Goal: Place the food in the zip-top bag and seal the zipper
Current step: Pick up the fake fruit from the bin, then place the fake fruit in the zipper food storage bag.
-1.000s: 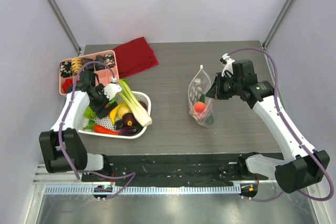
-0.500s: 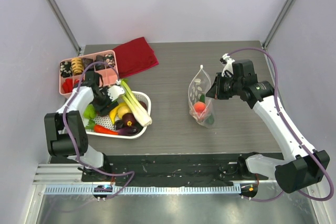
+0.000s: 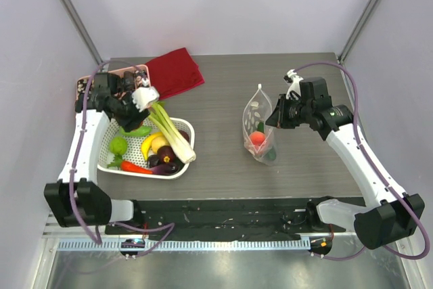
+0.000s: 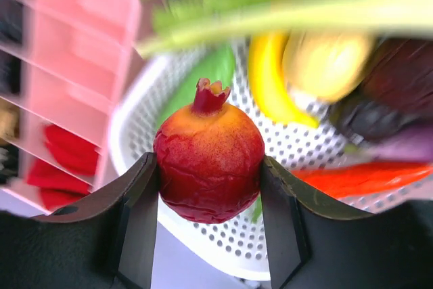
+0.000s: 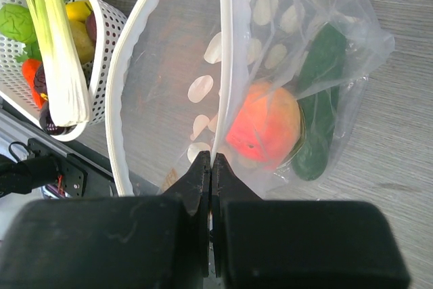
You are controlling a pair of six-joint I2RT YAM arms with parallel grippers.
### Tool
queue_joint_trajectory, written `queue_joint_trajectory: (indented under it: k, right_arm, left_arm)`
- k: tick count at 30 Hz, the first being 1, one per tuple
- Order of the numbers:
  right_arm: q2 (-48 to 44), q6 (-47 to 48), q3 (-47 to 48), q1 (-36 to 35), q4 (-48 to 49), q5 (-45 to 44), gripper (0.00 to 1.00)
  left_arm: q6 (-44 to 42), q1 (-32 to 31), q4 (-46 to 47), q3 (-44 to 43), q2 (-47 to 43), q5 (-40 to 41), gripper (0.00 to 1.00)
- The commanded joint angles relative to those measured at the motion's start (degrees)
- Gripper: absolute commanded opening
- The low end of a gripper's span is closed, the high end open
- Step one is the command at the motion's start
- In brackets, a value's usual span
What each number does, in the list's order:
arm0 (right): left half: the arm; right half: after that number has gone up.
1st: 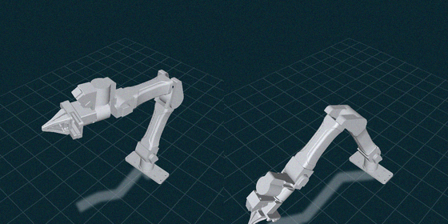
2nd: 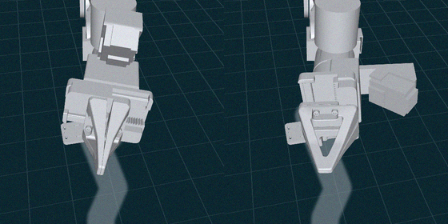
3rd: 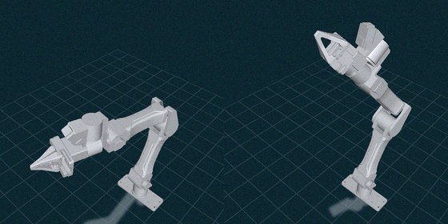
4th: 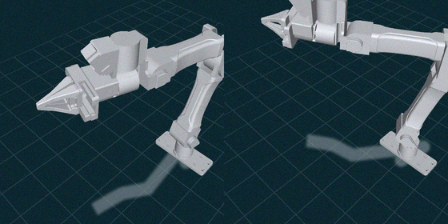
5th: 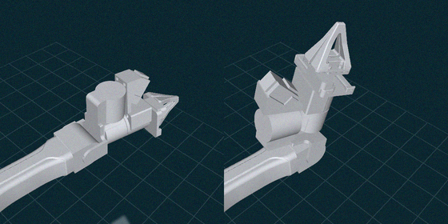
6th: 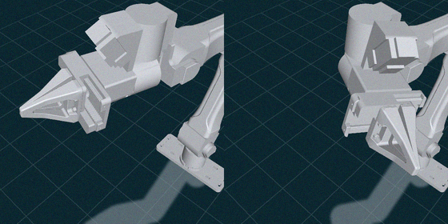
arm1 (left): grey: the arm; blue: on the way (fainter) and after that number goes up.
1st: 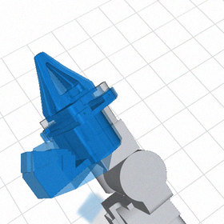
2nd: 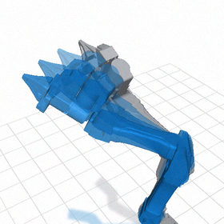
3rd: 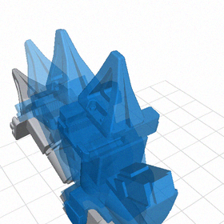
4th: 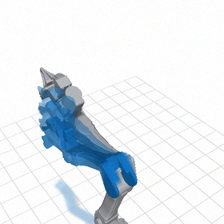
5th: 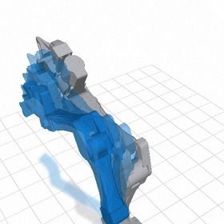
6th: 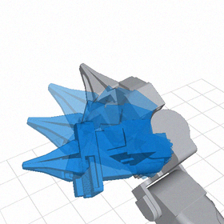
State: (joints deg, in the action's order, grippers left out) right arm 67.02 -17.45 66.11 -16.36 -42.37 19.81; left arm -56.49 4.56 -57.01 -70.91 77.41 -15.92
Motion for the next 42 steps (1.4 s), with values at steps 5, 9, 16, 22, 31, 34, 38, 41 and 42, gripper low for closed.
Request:
queue_joint_trajectory:
  k: [5,9,16,22,31,34,38,41,42]
  right_arm:
    - [-1.3,0.1,0.0,0.3,2.3,0.4,0.01]
    - [-1.3,0.1,0.4,0.4,2.0,-0.4,0.01]
    - [-1.5,-0.1,0.6,0.7,1.9,-0.4,0.01]
    - [-1.4,0.1,1.5,1.4,1.2,-0.9,0.01]
    - [-1.9,0.5,0.8,1.9,0.6,-0.5,0.01]
    - [-2.3,0.9,0.9,2.0,0.4,-0.5,0.01]
    - [-3.5,1.5,0.4,2.0,-0.1,-0.4,0.01]
    - [-4.2,1.5,-0.4,2.1,-0.1,0.1,0.01]
    - [-4.3,1.5,-0.5,2.0,-0.1,0.4,0.01]
  left_arm:
    - [29.6,-28.0,6.9,-19.5,-1.8,-11.8,0.31]
    - [45.0,-40.6,22.2,-22.9,3.6,-8.9,0.33]
    - [55.7,-51.3,31.2,-30.7,18.4,-5.9,0.35]
    - [54.5,-53.2,29.3,-34.4,27.9,0.1,0.43]
    - [53.8,-50.7,25.2,-34.3,22.2,-1.5,0.98]
    - [52.9,-45.5,22.0,-29.5,14.1,-6.7,1.0]
    - [47.6,-32.6,12.5,-18.1,0.4,-17.1,0.98]
    - [34.6,-22.2,-4.6,-15.0,-4.1,-18.4,0.96]
    - [30.7,-20.1,-8.5,-13.8,-7.0,-18.9,0.94]
